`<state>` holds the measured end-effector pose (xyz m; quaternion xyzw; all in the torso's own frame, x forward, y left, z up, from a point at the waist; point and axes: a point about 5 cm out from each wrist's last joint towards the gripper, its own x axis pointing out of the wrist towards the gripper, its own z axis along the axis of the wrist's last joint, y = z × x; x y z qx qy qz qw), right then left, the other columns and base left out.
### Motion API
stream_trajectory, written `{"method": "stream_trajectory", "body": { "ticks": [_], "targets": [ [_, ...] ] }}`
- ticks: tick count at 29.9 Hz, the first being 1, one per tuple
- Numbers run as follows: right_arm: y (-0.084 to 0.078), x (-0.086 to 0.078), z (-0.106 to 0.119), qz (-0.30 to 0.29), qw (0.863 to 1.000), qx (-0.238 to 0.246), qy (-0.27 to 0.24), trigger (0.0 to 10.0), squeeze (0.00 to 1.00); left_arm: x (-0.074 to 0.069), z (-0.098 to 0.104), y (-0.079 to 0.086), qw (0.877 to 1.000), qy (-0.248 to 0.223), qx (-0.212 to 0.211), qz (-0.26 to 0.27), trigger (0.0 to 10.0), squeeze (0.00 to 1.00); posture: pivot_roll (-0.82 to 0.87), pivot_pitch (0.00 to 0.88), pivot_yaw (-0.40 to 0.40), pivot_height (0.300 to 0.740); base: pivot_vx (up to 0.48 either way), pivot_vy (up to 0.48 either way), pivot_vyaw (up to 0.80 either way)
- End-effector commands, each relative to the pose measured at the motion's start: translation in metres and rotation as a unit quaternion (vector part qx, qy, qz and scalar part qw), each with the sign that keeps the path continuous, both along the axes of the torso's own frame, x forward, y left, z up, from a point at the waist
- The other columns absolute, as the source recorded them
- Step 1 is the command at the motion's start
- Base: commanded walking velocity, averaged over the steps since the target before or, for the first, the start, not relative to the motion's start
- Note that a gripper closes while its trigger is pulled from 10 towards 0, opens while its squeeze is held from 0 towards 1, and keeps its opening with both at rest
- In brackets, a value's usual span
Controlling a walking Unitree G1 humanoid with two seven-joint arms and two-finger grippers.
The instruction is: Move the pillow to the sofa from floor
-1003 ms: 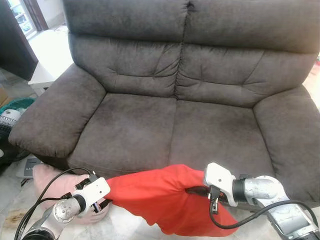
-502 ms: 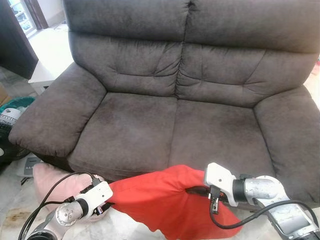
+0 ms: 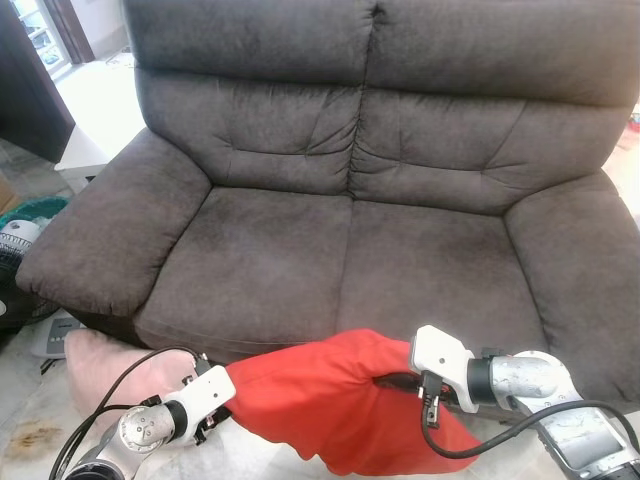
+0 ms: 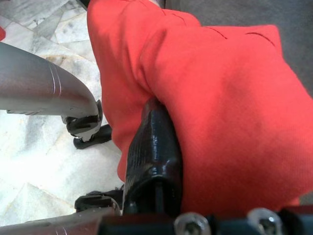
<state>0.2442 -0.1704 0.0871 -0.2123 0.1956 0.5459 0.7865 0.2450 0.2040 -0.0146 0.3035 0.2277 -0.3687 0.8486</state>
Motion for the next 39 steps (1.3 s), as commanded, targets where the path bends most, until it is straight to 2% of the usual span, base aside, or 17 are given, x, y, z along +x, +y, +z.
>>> {"method": "stream_trajectory", "body": {
  "ticks": [1,7,23,26,29,32,33,35,36,37,39],
  "targets": [
    [0.006,0.005,0.026,0.017,0.998,0.033,-0.052,10.0,0.0,-0.003,-0.004,0.002,1.0,0.008,0.013,0.003,0.0,0.0,0.1,0.086,-0.04,0.74,0.0,0.0,0.0],
    [0.005,0.005,0.026,0.017,0.998,0.029,-0.051,10.0,0.0,-0.001,-0.004,0.008,0.999,-0.001,0.041,0.018,0.0,0.0,0.1,0.083,-0.042,0.74,0.0,0.0,0.0],
    [0.002,0.004,0.024,0.012,0.998,0.024,-0.048,10.0,0.0,0.0,-0.005,0.009,0.998,-0.014,0.057,0.027,0.0,0.0,0.1,0.087,-0.042,0.74,0.0,0.0,0.0],
    [0.003,0.004,0.024,0.012,0.998,0.025,-0.048,10.0,0.0,0.001,-0.004,0.011,0.997,-0.027,0.063,0.038,0.0,0.0,0.1,0.089,-0.04,0.74,0.0,0.0,0.0],
    [0.003,0.004,0.023,0.01,0.998,0.026,-0.049,10.0,0.0,0.009,0.004,0.015,0.993,-0.072,0.074,0.058,0.0,0.0,0.11,0.092,-0.038,0.74,0.0,0.0,0.0],
    [0.0,0.008,0.021,-0.009,0.998,0.016,-0.06,10.0,0.0,0.022,0.018,0.017,0.984,-0.134,0.07,0.092,0.0,0.0,0.11,0.093,-0.036,0.74,0.0,0.0,0.0],
    [-0.004,0.013,0.019,-0.031,0.997,0.005,-0.073,10.0,0.0,0.03,0.029,0.018,0.976,-0.175,0.063,0.113,0.0,0.0,0.11,0.092,-0.035,0.74,0.0,0.0,0.0],
    [-0.007,0.017,0.018,-0.053,0.995,0.005,-0.084,10.0,0.0,0.037,0.037,0.017,0.969,-0.204,0.052,0.132,0.0,0.0,0.11,0.093,-0.034,0.74,0.0,0.0,0.0],
    [-0.01,0.021,0.017,-0.075,0.993,0.006,-0.093,10.0,0.0,0.042,0.043,0.016,0.963,-0.223,0.04,0.149,0.0,0.0,0.11,0.093,-0.034,0.74,0.0,0.0,0.0],
    [-0.016,0.03,0.016,-0.124,0.986,0.005,-0.114,10.0,0.0,0.051,0.057,0.013,0.947,-0.261,0.005,0.187,0.0,0.0,0.11,0.094,-0.034,0.74,0.0,0.0,0.0],
    [-0.02,0.036,0.014,-0.164,0.978,0.003,-0.126,10.0,0.0,0.057,0.069,0.008,0.934,-0.284,-0.039,0.213,0.0,0.0,0.12,0.095,-0.033,0.74,0.0,0.0,0.0]
  ]
}}
